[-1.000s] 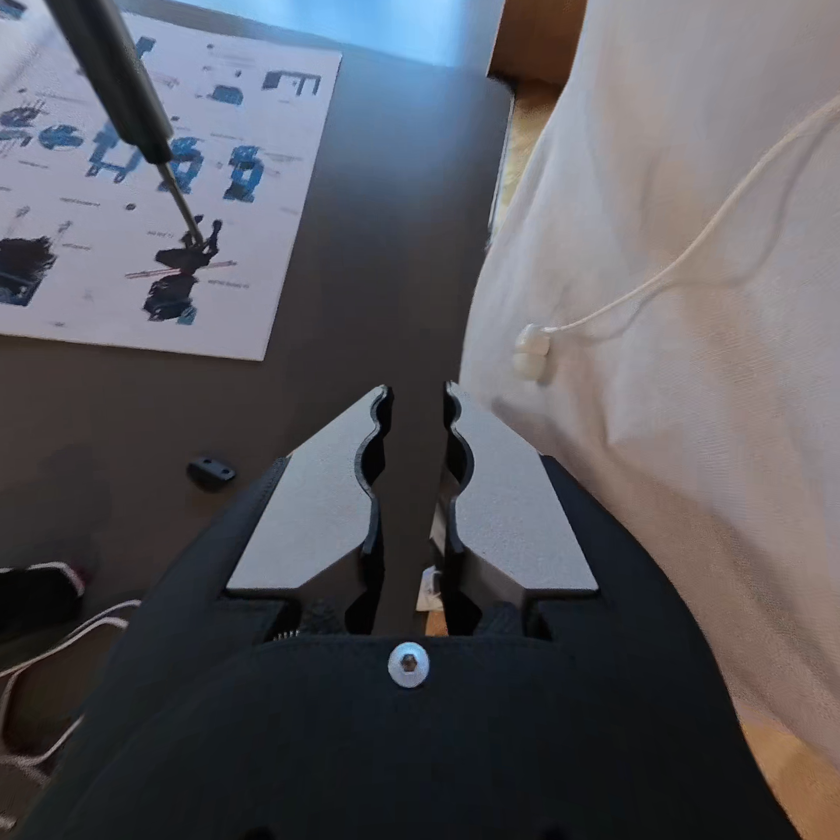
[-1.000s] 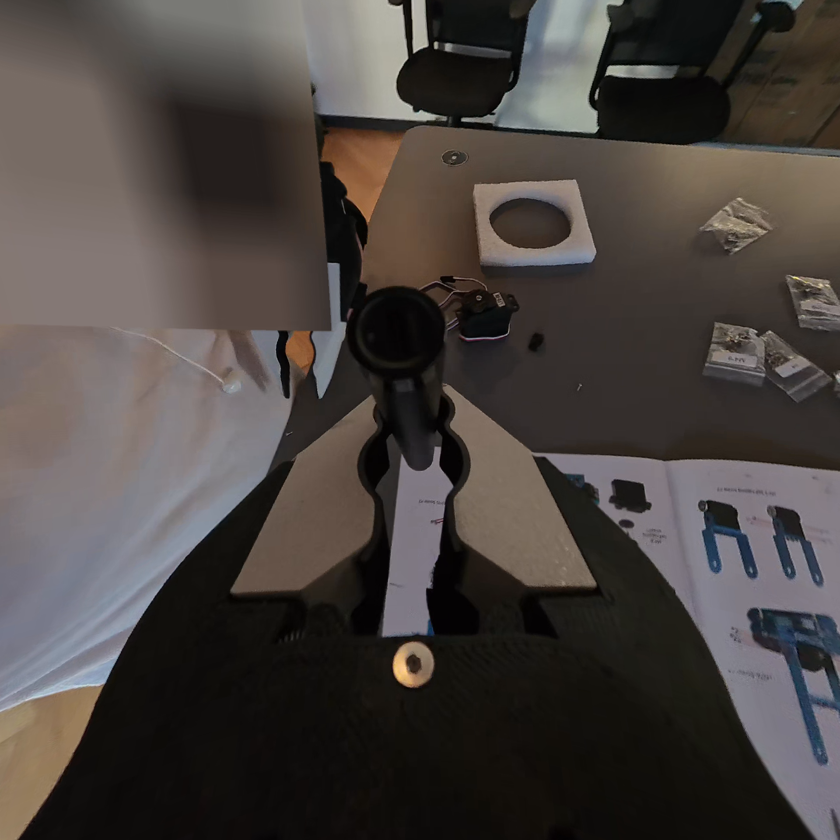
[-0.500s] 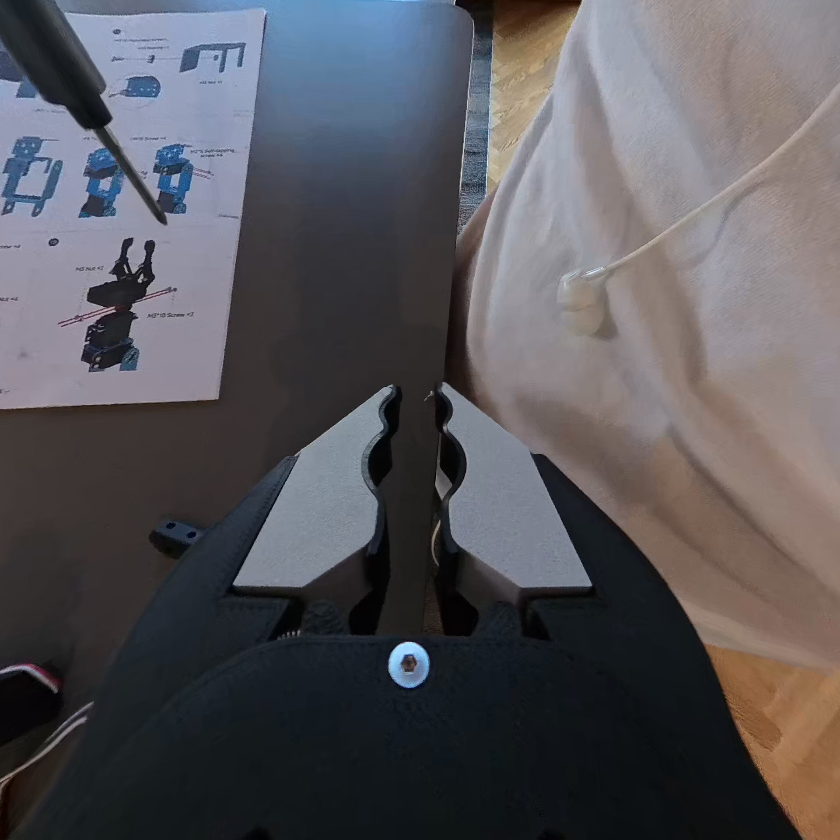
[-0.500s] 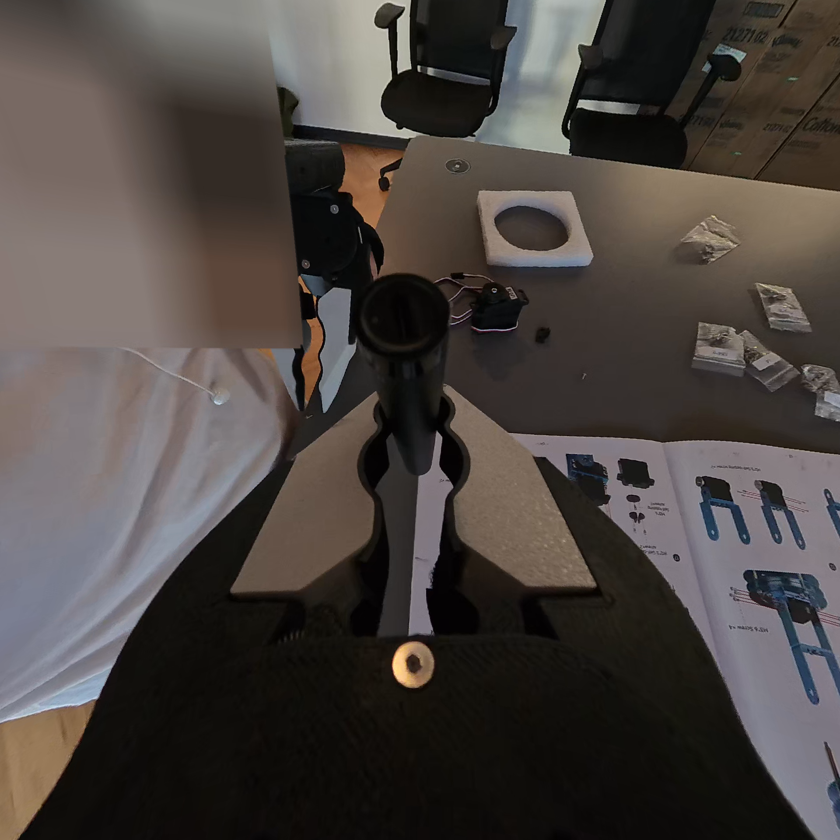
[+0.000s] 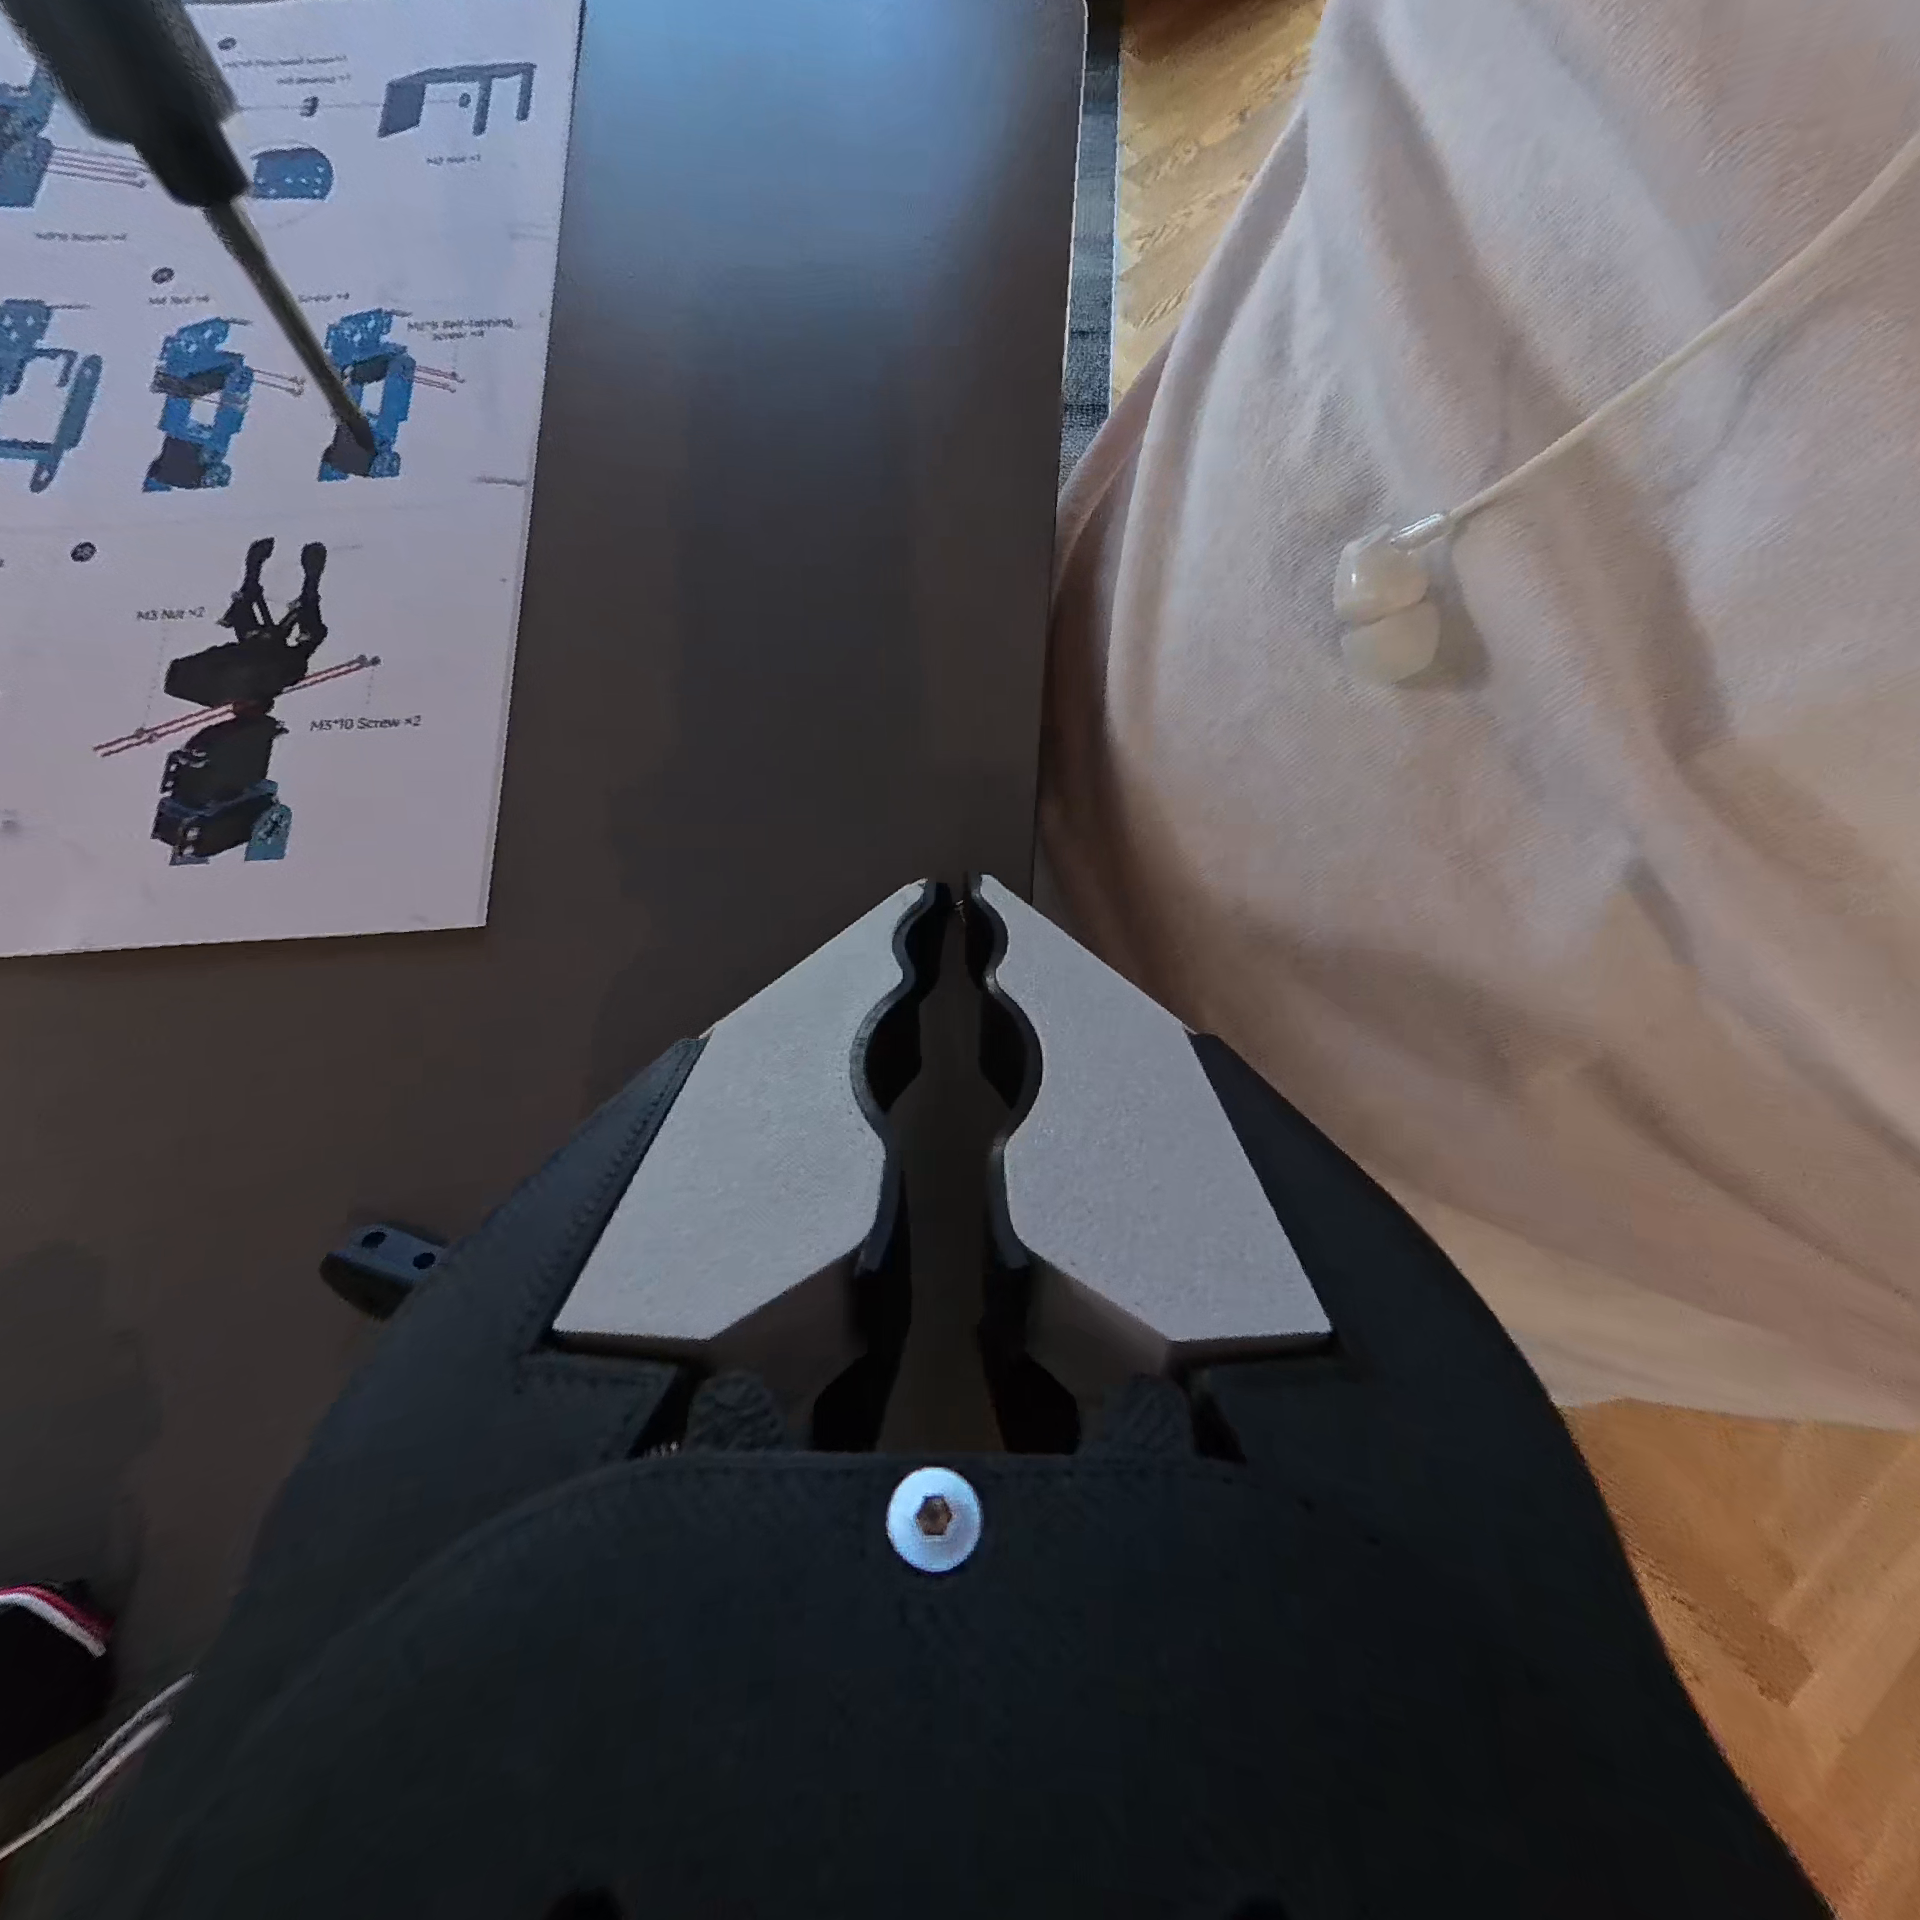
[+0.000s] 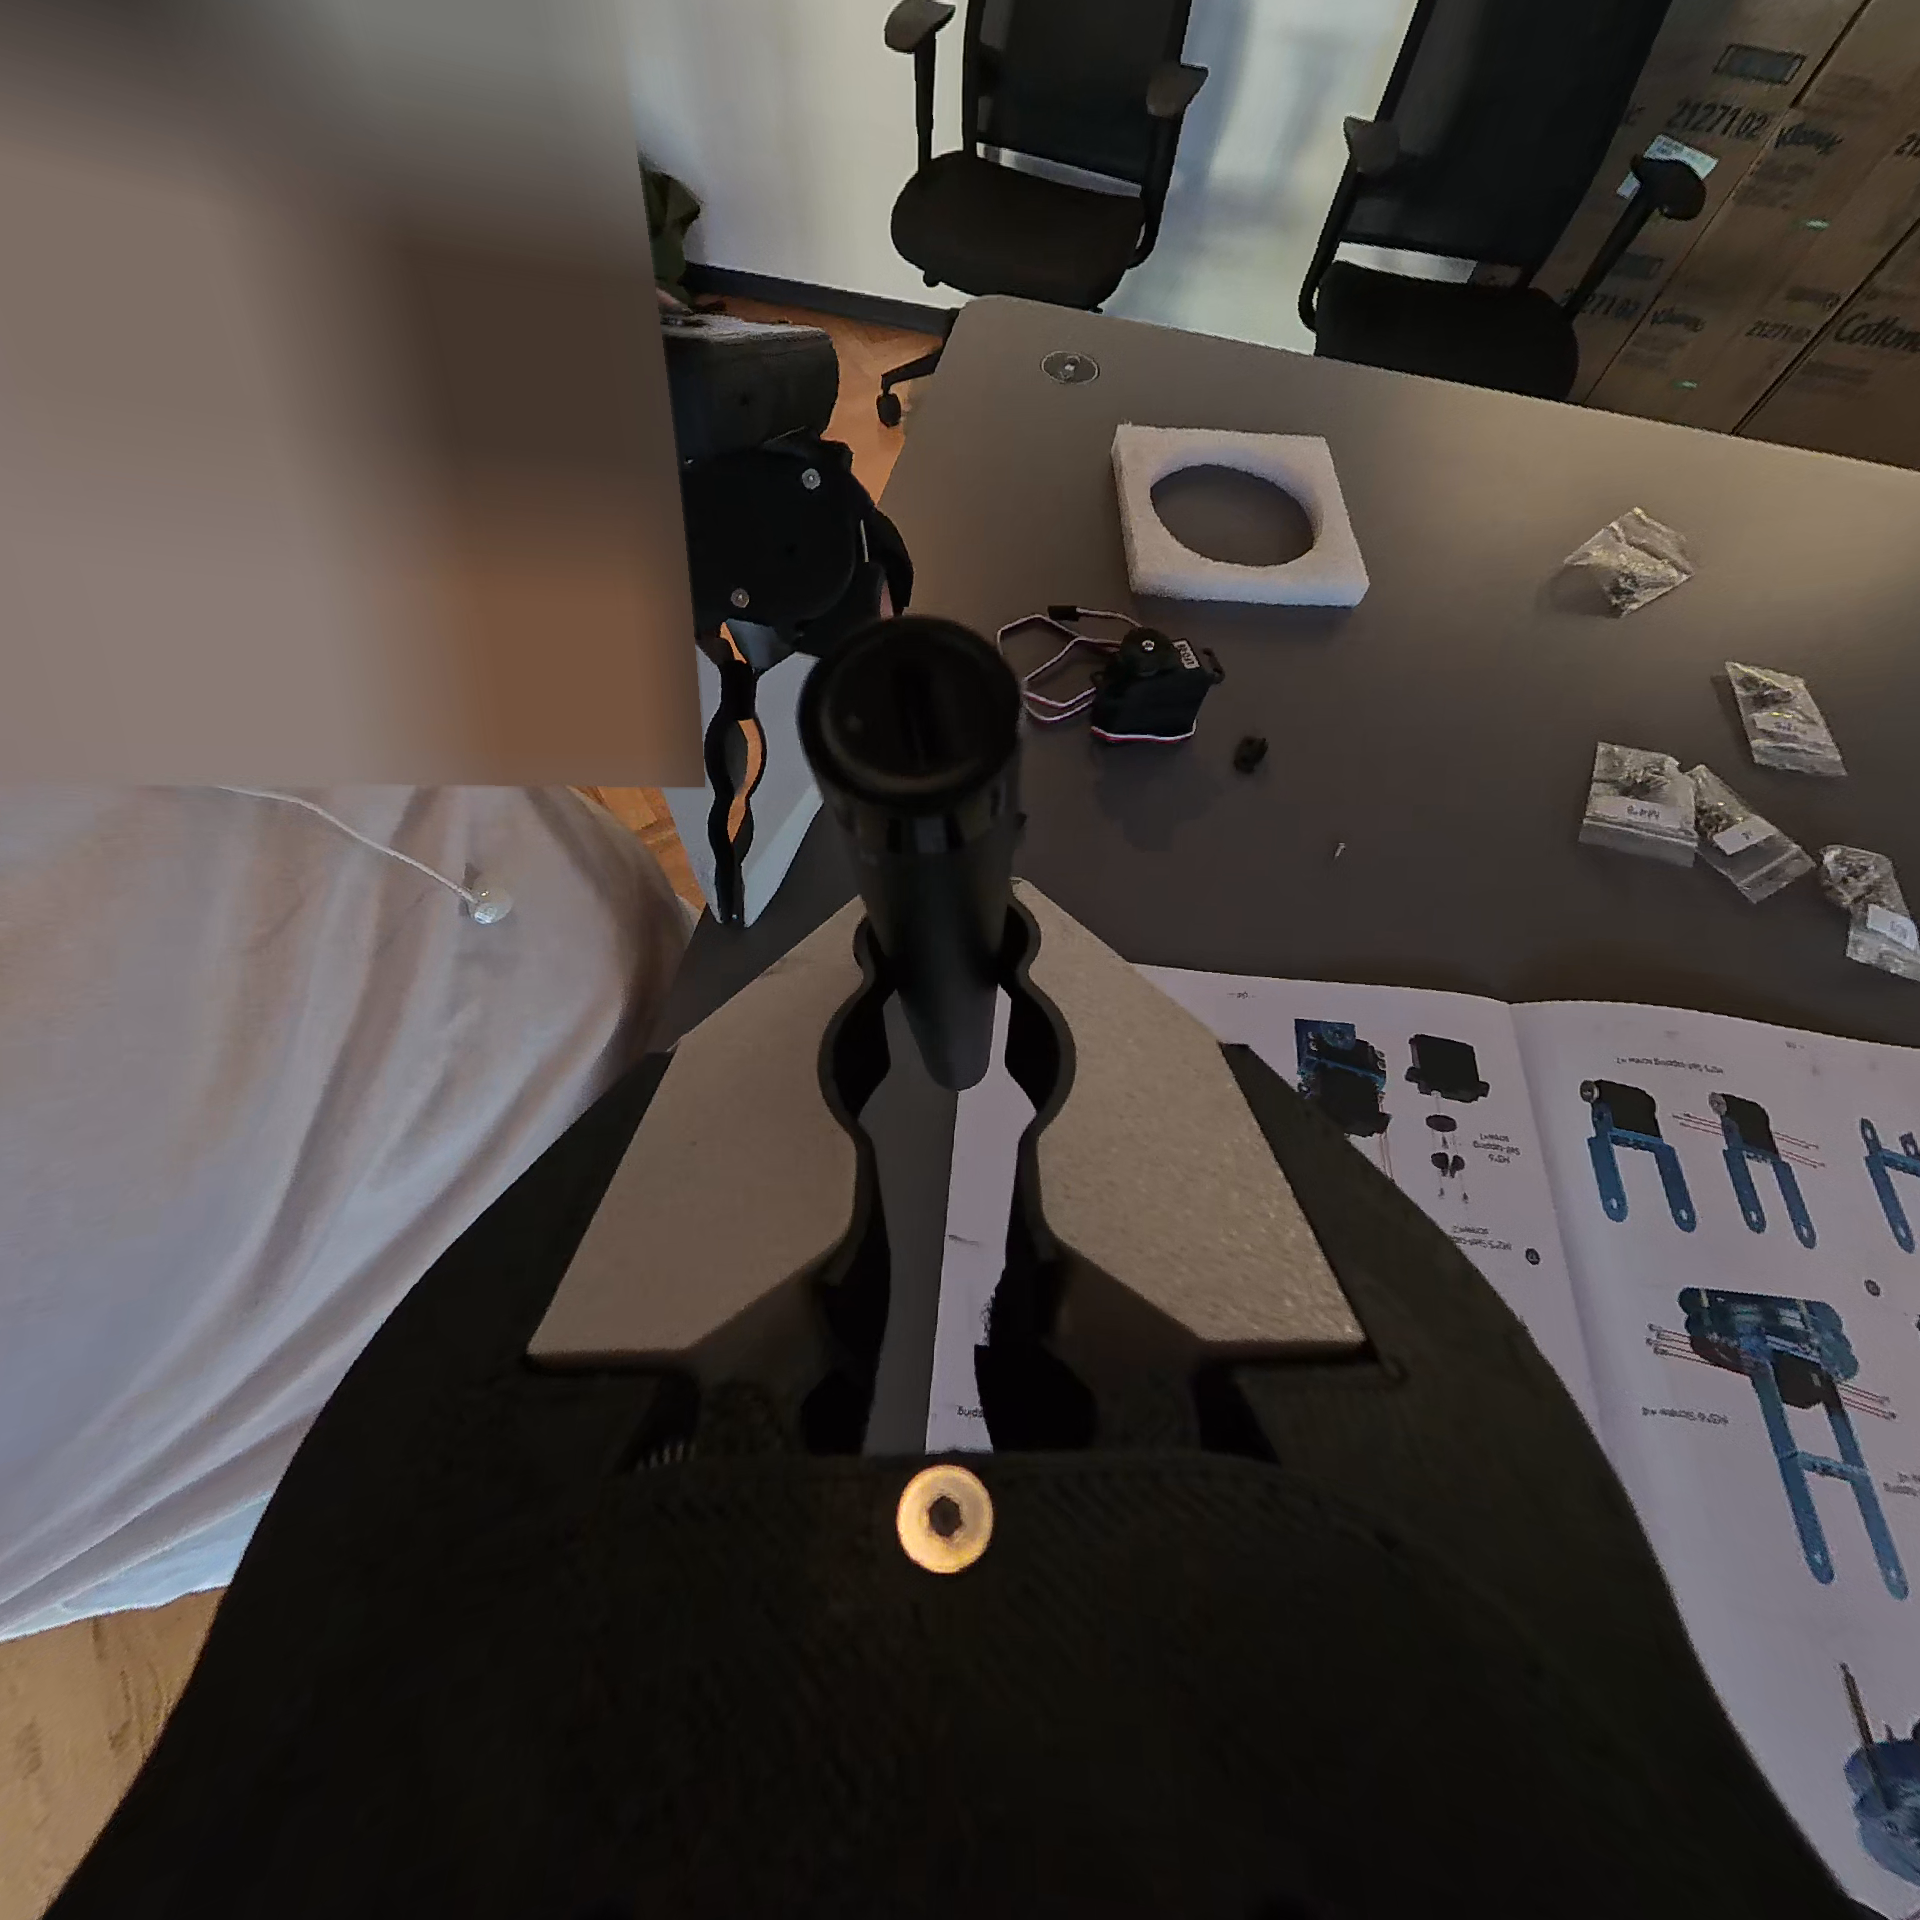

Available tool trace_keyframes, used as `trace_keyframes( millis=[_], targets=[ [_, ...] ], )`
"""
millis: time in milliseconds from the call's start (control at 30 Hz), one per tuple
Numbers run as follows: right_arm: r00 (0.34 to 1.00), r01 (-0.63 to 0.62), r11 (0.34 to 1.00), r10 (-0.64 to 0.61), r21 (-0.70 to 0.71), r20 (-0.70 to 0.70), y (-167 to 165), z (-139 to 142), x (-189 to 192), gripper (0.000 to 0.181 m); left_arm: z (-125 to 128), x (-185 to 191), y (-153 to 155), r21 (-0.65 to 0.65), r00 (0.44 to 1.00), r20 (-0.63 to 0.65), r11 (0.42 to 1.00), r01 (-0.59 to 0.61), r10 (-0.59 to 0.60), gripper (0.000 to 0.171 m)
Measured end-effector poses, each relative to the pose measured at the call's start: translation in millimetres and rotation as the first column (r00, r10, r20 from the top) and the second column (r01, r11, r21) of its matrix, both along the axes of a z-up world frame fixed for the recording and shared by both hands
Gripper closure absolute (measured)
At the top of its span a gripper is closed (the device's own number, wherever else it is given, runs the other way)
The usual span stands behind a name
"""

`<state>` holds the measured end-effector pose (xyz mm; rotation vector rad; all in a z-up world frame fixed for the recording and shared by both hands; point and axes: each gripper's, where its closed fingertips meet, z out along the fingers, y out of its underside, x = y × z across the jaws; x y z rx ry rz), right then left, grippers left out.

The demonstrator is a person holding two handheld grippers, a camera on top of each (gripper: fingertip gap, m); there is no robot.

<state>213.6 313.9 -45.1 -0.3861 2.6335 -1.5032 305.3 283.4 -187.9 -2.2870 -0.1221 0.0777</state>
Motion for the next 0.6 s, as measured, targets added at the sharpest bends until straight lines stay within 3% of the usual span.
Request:
trace_keyframes(
  millis=[167,600],
  targets=[
    [1.000,-0.011,1.000,0.011,0.000,-0.002,0.0,-2.6,0.0,0.166,0.2,0.5,-3.8,0.006,1.000,-0.004,1.000,-0.029,0.029,0.162],
    [0.999,-0.030,0.999,0.030,-0.015,0.012,0.0,-7.7,-7.9,0.166,-0.2,-4.9,-4.4,-0.027,0.992,-0.077,0.994,-0.104,0.102,0.171]
  ],
)
